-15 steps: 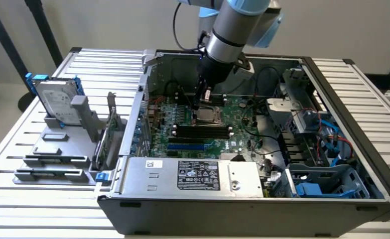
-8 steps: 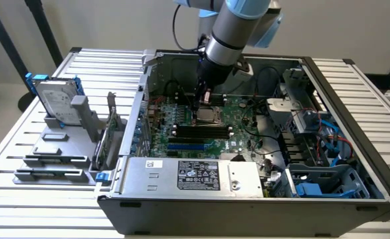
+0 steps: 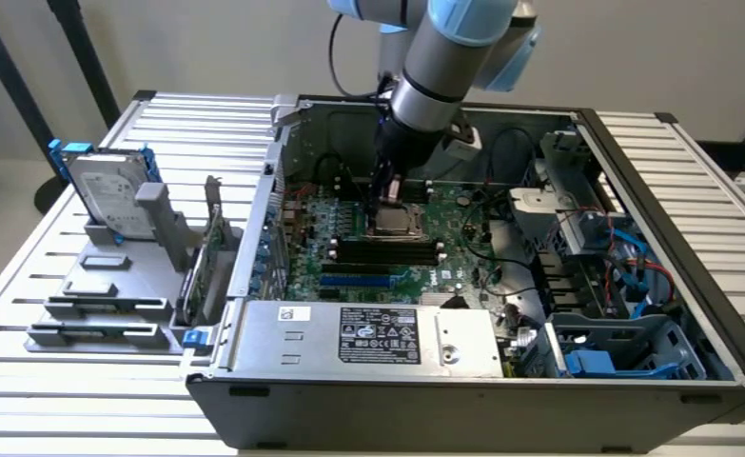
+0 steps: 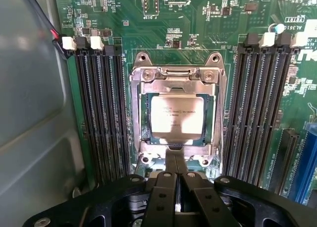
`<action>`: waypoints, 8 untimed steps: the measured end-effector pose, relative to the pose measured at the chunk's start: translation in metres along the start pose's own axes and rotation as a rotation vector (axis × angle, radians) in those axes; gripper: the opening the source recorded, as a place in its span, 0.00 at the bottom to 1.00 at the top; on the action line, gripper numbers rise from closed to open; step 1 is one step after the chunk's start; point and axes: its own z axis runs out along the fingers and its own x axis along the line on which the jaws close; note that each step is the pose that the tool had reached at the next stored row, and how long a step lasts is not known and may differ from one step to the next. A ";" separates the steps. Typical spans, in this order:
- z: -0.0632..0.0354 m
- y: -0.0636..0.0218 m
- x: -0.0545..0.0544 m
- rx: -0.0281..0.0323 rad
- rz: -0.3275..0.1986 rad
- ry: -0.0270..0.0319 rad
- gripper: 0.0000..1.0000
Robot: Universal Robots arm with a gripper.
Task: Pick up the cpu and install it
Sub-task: 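Close the cpu cover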
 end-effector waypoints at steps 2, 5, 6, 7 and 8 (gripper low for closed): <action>0.0019 0.0002 0.000 0.0001 0.000 0.0018 0.11; 0.0047 0.0007 0.000 0.0002 -0.002 0.0067 0.11; 0.0056 0.0009 0.000 0.0002 -0.002 0.0091 0.11; 0.0065 0.0011 0.000 0.0002 -0.003 0.0117 0.11; 0.0073 0.0013 -0.001 0.0003 -0.004 0.0144 0.11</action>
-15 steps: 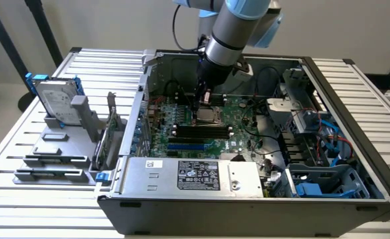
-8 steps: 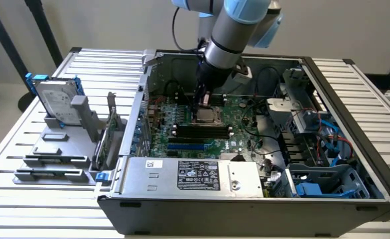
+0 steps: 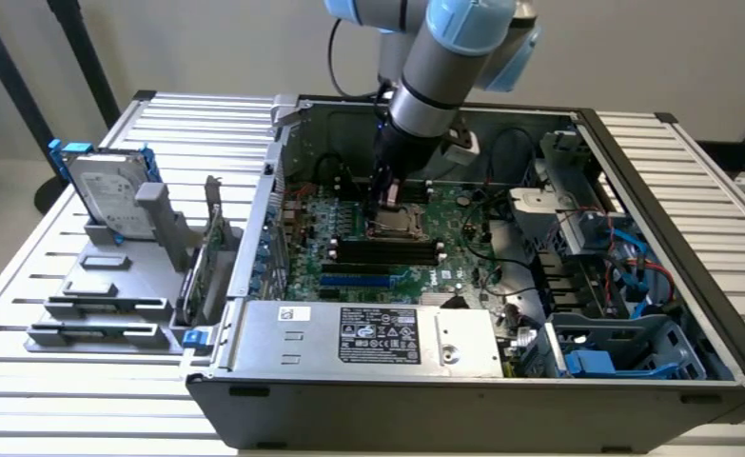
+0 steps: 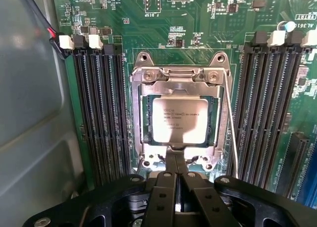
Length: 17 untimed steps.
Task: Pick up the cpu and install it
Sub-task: 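Install the first cpu locking lever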
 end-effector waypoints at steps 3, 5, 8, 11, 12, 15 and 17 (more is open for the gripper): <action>0.0023 0.0005 0.000 0.0004 -0.002 0.0072 0.11; 0.0034 0.0007 0.000 0.0007 -0.003 0.0116 0.11; 0.0040 0.0009 0.000 0.0004 -0.006 0.0206 0.11; 0.0006 -0.0003 -0.001 0.0038 -0.007 0.0290 0.11; -0.0013 -0.0013 -0.002 0.0057 -0.007 0.0293 0.11; -0.0037 -0.0051 -0.004 0.0092 -0.007 0.0314 0.11; -0.0043 -0.0100 -0.006 0.0107 -0.008 0.0330 0.11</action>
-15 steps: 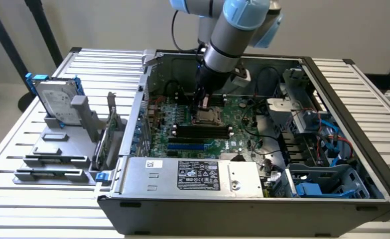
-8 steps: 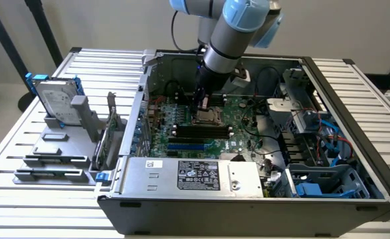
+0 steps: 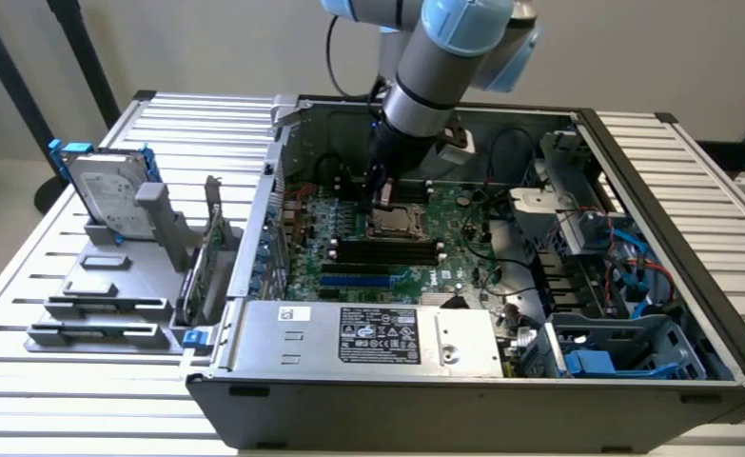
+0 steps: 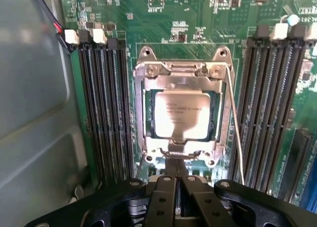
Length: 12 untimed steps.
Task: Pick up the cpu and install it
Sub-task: 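Install the first cpu locking lever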
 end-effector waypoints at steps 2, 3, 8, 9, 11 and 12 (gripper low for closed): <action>-0.0006 -0.0052 -0.002 0.0013 -0.001 0.0033 0.11; -0.0009 -0.0076 -0.003 0.0021 -0.001 0.0051 0.11; -0.0037 -0.0191 -0.006 0.0069 -0.005 0.0219 0.11; -0.0045 -0.0212 -0.006 0.0078 -0.006 0.0264 0.11; -0.0065 -0.0255 -0.007 0.0094 -0.008 0.0383 0.11; -0.0075 -0.0274 -0.007 0.0099 -0.009 0.0456 0.11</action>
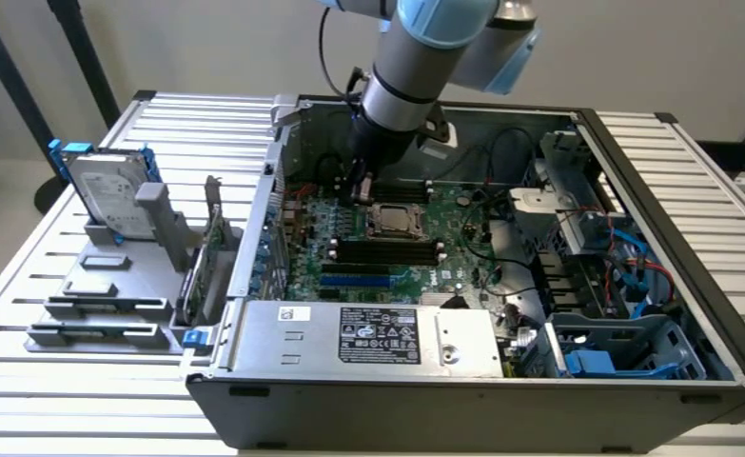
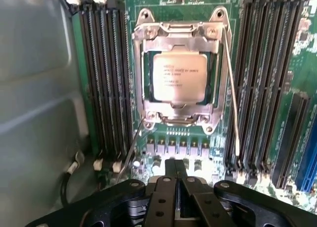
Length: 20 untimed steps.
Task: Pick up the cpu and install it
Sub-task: 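Install the first cpu locking lever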
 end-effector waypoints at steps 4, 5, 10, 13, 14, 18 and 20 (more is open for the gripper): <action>-0.0041 -0.0067 0.001 0.0002 0.000 0.0319 0.11; -0.0050 -0.0078 0.001 -0.0002 0.001 0.0404 0.11; -0.0067 -0.0098 0.001 -0.0053 0.030 0.0662 0.11; -0.0072 -0.0102 0.001 -0.0096 0.055 0.0779 0.11; -0.0073 -0.0103 0.001 -0.0113 0.065 0.0813 0.11; -0.0073 -0.0103 0.001 -0.0174 0.105 0.0941 0.11; -0.0073 -0.0106 0.001 -0.0149 0.117 0.1004 0.11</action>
